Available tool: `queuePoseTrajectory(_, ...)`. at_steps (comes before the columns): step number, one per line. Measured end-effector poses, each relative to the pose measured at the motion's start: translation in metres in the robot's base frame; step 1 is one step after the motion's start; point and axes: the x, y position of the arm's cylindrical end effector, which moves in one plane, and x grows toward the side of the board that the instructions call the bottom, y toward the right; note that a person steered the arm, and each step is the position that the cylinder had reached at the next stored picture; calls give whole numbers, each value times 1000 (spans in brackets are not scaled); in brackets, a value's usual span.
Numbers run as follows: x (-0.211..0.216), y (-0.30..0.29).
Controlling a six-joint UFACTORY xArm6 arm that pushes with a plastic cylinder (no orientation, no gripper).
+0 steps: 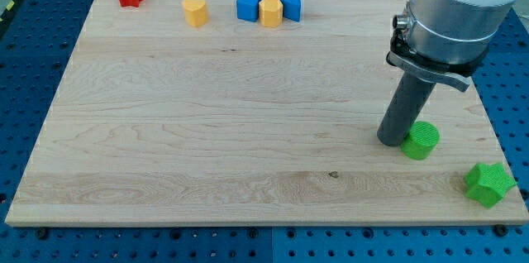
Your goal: Slide the blue triangle towards the green circle
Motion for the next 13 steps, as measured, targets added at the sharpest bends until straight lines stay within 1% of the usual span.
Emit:
queuePoseTrajectory(2, 0, 0)
queuePoseTrajectory(3, -18, -7)
queuePoseTrajectory(4, -81, -2)
queuePoseTrajectory(5, -167, 23)
queuePoseTrajectory(6, -251, 20)
queuePoseTrajectory(7, -299, -33)
queuePoseTrajectory(8, -323, -104)
queuePoseTrajectory(9, -329, -117)
queuePoseTrajectory(10, -308, -117)
queuePoseTrajectory(11, -267, -120)
queuePoseTrajectory(13, -260, -114)
